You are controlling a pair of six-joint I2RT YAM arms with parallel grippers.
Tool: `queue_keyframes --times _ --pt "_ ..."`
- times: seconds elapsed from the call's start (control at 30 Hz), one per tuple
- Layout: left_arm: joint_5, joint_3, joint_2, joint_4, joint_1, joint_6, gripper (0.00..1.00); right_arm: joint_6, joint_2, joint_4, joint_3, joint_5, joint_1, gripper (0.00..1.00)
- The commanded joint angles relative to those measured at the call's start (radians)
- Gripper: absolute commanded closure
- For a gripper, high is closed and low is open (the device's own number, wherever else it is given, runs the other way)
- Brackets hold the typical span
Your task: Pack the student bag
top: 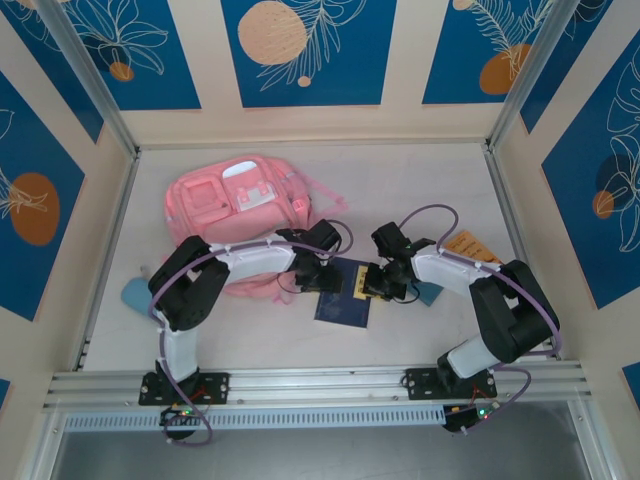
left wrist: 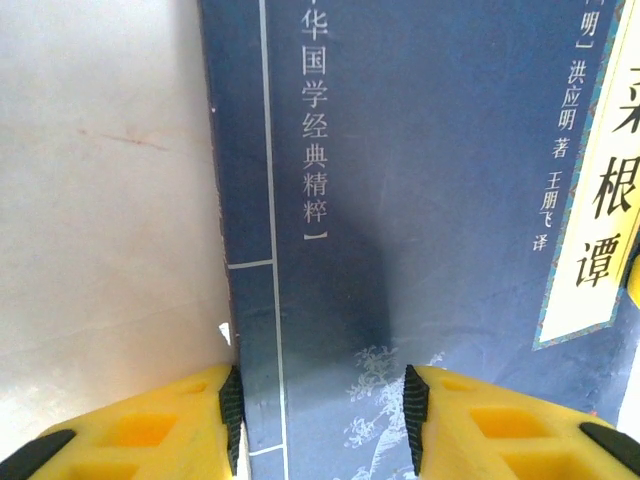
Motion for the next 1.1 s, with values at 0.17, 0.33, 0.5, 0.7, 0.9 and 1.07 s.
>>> queue_keyframes --times 0.17,0.33,0.5,0.7,0.9,1.07 --pt "0.242 -0.079 -0.145 0.266 -0.031 -0.078 0.57 -0.008 0.036 0.063 -0.028 -0.042 -0.023 0.83" --pt "0.274 -0.165 -0.217 0.374 -0.017 -0.131 0.59 0.007 0.038 0.079 -0.024 -0.039 -0.024 0.83" --pt "0.277 -0.190 -0.212 0.486 -0.011 -0.191 0.59 0.019 0.045 0.090 -0.008 -0.053 -0.028 0.83" --pt "0.261 -0.156 -0.176 0.467 -0.003 -0.199 0.60 0.039 0.040 0.092 0.002 -0.033 -0.028 0.83" --pt "0.173 -0.147 -0.197 0.327 0.004 -0.150 0.66 0.028 0.031 0.066 0.017 -0.010 -0.033 0.80" --pt "0.097 -0.143 -0.232 0.224 0.007 -0.113 0.76 0.025 -0.008 0.077 0.021 -0.010 -0.046 0.70"
